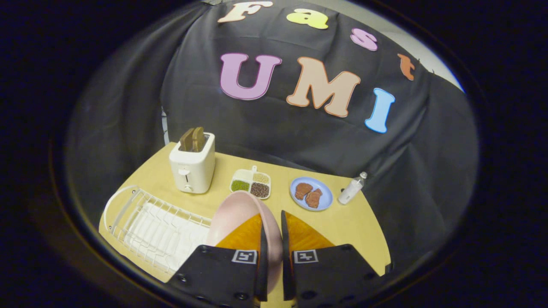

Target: Take the plate from the dish rack, then take the spoon from the basket and place it into the plate.

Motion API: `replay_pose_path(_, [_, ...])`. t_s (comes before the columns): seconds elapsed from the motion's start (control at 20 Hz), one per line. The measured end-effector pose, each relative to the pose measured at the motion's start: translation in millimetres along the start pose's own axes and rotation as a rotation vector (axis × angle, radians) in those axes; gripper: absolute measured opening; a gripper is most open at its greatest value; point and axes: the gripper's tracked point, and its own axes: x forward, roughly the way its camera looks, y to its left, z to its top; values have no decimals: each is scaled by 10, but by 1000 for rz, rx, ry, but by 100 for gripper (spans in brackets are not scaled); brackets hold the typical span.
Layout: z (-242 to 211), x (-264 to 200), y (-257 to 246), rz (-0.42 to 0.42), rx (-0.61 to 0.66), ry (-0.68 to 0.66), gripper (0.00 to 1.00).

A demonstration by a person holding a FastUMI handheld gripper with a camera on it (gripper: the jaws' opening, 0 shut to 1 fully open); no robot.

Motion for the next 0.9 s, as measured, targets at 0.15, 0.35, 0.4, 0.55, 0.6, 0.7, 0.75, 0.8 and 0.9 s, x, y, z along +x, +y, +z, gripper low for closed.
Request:
replay_pose_path(0.15, [34, -231, -313, 40, 92, -28, 17])
replay_pose_path(0.35, [-79, -538, -1068, 20, 190, -75, 17])
replay_pose_path(0.4, [-150, -619, -1277, 5, 219, -81, 17])
replay_pose_path(0.55, [-495, -793, -1751, -5, 322, -72, 17])
replay_pose_path(0.6, [-667, -817, -1856, 4, 360, -58, 17])
replay_pose_path(0.7, [-1049, -826, -1969, 35, 426, -19, 17])
replay_pose_path(0.75, [-1238, -803, -1997, 54, 453, 0, 17])
replay_pose_path(0.8, [-1420, -770, -2009, 75, 483, 13, 17])
replay_pose_path(0.9, [-1790, -683, -1971, 121, 538, 46, 17])
